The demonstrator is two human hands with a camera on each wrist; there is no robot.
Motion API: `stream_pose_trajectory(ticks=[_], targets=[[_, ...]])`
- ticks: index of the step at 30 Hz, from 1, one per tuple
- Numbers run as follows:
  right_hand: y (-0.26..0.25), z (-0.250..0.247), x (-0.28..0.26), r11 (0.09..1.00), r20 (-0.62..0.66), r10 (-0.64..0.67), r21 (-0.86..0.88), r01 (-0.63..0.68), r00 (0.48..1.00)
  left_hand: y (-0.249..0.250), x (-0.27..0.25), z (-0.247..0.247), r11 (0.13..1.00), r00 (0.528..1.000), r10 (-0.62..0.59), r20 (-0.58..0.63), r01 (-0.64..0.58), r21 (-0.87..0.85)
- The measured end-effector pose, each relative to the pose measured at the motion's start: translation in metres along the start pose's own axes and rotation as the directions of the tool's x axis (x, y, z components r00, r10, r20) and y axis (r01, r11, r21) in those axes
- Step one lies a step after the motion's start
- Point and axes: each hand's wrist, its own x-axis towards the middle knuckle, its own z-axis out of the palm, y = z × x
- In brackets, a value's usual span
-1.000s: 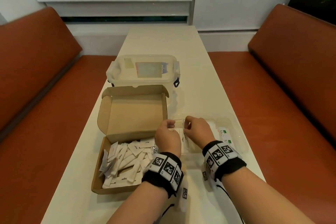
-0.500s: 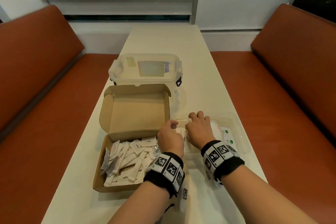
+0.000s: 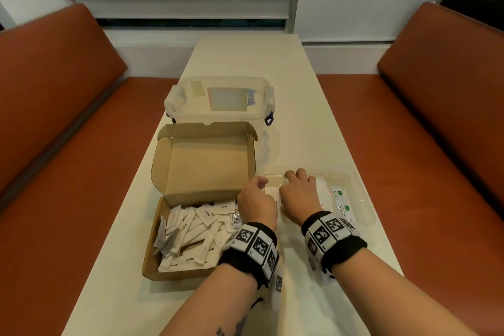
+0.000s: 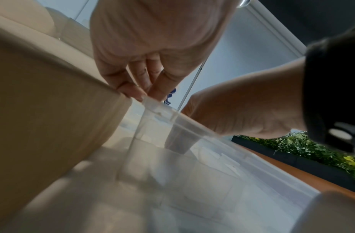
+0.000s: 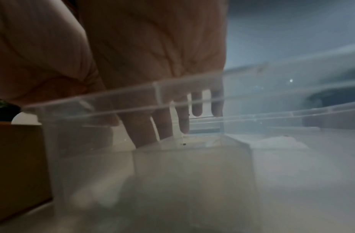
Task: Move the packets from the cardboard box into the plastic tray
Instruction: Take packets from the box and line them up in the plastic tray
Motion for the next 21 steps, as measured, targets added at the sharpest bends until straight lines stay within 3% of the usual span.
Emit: stream_pose_trajectory(ticks=[3, 6, 12, 17, 21], targets=[[-0.002, -0.002, -0.003, 0.998, -0.006, 0.02, 0.06, -0.02, 1.0, 0.002, -0.001, -0.003, 1.0, 1.0, 0.003, 0.007, -0.003, -0.015], [-0.002, -0.012, -0.007, 0.971, -0.054, 0.084, 0.228, -0.069, 0.995, 0.002, -0.003, -0.008, 0.998, 1.0, 0.009, 0.027, -0.007, -0.06], [-0.023, -0.052, -0.023, 0.782, -0.162, 0.19, 0.622, -0.05, 0.968, 0.01, 0.0, -0.039, 0.983, 0.997, 0.069, -0.018, -0.071, -0.171], [-0.075, -0.067, -0.036, 0.653, -0.133, 0.003, 0.751, 0.099, 0.991, -0.008, 0.02, -0.096, 0.999, 0.996, 0.046, -0.071, -0.047, -0.019], [-0.11, -0.056, -0.044, 0.737, 0.059, -0.224, 0.664, 0.129, 0.973, -0.043, 0.028, -0.141, 0.939, 0.996, -0.005, -0.086, 0.034, 0.342]])
